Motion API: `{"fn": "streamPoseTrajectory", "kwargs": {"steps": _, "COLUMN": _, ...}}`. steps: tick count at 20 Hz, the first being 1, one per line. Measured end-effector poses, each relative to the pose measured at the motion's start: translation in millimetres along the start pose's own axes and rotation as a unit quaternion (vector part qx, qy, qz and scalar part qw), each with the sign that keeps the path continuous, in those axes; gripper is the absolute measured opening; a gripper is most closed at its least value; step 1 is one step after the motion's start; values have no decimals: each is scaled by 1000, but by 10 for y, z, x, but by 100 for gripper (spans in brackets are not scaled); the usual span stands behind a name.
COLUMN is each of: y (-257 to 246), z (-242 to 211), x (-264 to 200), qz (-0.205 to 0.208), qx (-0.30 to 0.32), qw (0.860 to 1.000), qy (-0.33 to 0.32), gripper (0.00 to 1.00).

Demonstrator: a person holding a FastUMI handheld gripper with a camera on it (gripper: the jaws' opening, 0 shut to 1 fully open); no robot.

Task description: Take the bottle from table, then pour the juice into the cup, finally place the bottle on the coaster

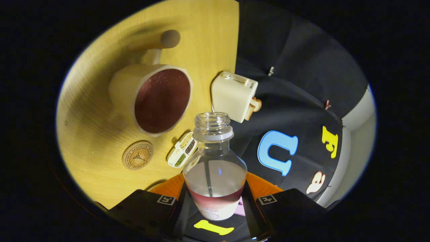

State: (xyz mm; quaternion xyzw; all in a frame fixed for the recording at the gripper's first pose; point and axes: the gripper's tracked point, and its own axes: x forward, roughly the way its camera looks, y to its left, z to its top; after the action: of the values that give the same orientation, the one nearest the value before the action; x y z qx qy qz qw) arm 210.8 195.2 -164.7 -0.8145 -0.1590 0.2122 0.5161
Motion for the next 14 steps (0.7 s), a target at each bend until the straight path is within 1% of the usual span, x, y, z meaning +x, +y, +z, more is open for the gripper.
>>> {"fn": "streamPoseTrajectory", "kwargs": {"steps": 3, "y": -71, "z": -161, "x": -82, "qz": -8, "qx": 99, "qw": 995, "qy": 24, "gripper": 73}}
{"fn": "streamPoseTrajectory", "kwargs": {"steps": 5, "y": -206, "z": -317, "x": -139, "qz": -22, "qx": 170, "qw": 984, "qy": 43, "gripper": 73}}
{"fn": "streamPoseTrajectory", "kwargs": {"steps": 6, "y": -266, "z": -387, "x": -181, "qz": -31, "qx": 212, "qw": 976, "qy": 49, "gripper": 73}}
{"fn": "streamPoseTrajectory", "kwargs": {"steps": 8, "y": -304, "z": -518, "x": -233, "qz": -39, "qx": 295, "qw": 953, "qy": 65, "gripper": 73}}
{"fn": "streamPoseTrajectory", "kwargs": {"steps": 11, "y": -305, "z": -686, "x": -266, "qz": -32, "qx": 401, "qw": 911, "qy": 92, "gripper": 73}}
{"fn": "streamPoseTrajectory", "kwargs": {"steps": 13, "y": -212, "z": -803, "x": -275, "qz": -21, "qx": 463, "qw": 879, "qy": 113, "gripper": 73}}
{"fn": "streamPoseTrajectory", "kwargs": {"steps": 14, "y": -186, "z": -847, "x": -292, "qz": -18, "qx": 501, "qw": 857, "qy": 118, "gripper": 73}}
